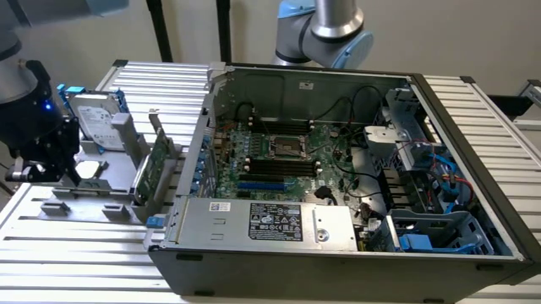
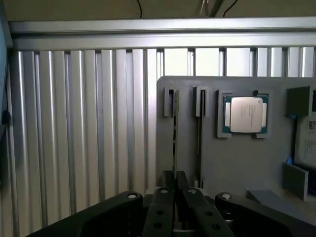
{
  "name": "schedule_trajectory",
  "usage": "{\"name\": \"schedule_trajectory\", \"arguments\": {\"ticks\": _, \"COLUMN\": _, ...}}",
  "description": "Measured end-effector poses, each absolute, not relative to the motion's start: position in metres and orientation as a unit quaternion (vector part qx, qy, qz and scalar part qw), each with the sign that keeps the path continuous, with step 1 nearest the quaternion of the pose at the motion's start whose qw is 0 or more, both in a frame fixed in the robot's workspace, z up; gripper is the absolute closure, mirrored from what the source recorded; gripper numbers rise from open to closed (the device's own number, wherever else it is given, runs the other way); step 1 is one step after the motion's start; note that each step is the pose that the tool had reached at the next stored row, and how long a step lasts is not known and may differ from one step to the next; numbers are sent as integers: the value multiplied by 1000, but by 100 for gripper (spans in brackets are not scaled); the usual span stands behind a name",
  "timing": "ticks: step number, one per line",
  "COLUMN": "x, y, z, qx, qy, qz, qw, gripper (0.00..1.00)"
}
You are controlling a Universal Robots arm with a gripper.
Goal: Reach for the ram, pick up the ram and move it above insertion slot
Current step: 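Pick up the ram and move it above insertion slot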
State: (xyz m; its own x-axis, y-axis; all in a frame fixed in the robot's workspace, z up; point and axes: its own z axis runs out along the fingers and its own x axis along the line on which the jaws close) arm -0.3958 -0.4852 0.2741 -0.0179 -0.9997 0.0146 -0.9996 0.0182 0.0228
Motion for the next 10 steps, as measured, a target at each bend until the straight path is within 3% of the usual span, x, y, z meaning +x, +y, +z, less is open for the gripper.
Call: {"name": "schedule_trajectory", "arguments": {"ticks": 10, "x": -366, "y": -485, "z": 320, "qx": 705, "qy": -709, "qz": -10, "qw": 6, "gripper": 86}}
